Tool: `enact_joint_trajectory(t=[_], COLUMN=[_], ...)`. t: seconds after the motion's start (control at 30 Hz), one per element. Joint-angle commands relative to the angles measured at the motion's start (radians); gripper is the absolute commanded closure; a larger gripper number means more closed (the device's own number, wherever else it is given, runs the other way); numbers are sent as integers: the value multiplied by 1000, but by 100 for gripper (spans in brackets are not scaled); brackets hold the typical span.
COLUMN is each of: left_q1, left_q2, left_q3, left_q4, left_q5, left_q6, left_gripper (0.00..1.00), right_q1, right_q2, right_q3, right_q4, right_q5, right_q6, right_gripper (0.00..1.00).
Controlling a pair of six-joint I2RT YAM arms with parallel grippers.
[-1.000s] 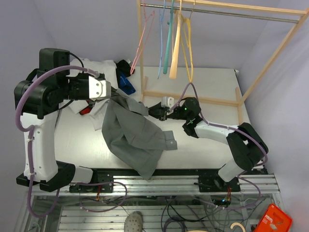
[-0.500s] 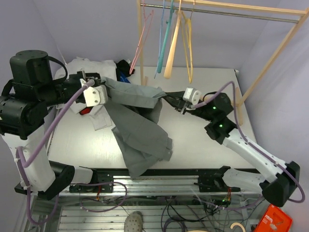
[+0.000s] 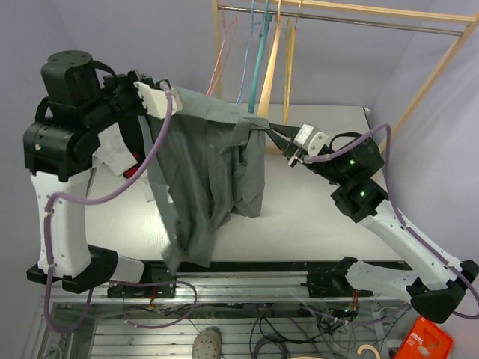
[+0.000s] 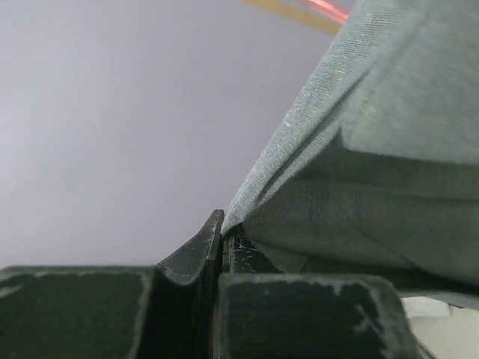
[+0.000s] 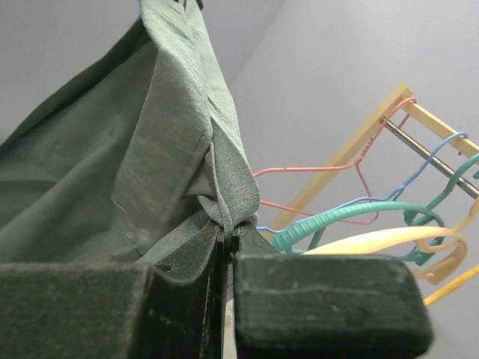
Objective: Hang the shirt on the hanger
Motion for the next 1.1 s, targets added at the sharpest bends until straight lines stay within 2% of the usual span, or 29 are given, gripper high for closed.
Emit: enact_joint_trajectory(t=[0.0,0.07,0.23,0.3,0.43,0.5,0.63,0.73,0.83,0.93,1.0,1.07], left_q1=[37,74,161,178,190,190,192,192,192,199,215,224], left_q2=[-4,-23,-84,-116,-148,-142,-167,-136,-67,12,71,150], left_q3=[-98,-186,-451,-560,-760,-820,-964,-1023,-1057,-1049,-1033,-1012], left_q4=[215,197,-14,-139,-267,-348,-350,-342,-211,21,88,95], left_q5=[-134,-99,82,170,313,372,493,551,574,540,551,564], left_q6=[32,40,72,98,82,131,182,212,114,-131,-169,-164], left_gripper=[93,93,93,93,93,93,93,93,93,93,93,93], right_q1=[4,4,4,4,4,6,20,30,30,23,9,-8], right_q2=[7,-5,-83,-105,-117,-108,-72,-49,-17,82,153,226], right_q3=[42,36,-59,-104,-194,-246,-341,-407,-460,-428,-398,-384], right_q4=[-94,-149,-349,-423,-553,-570,-527,-417,-224,-71,-33,4], right_q5=[52,55,-57,-115,-257,-315,-339,-326,-191,54,80,33], right_q6=[-97,-91,-72,-45,16,65,123,157,215,358,397,476], right_gripper=[100,100,100,100,100,100,100,100,100,100,100,100])
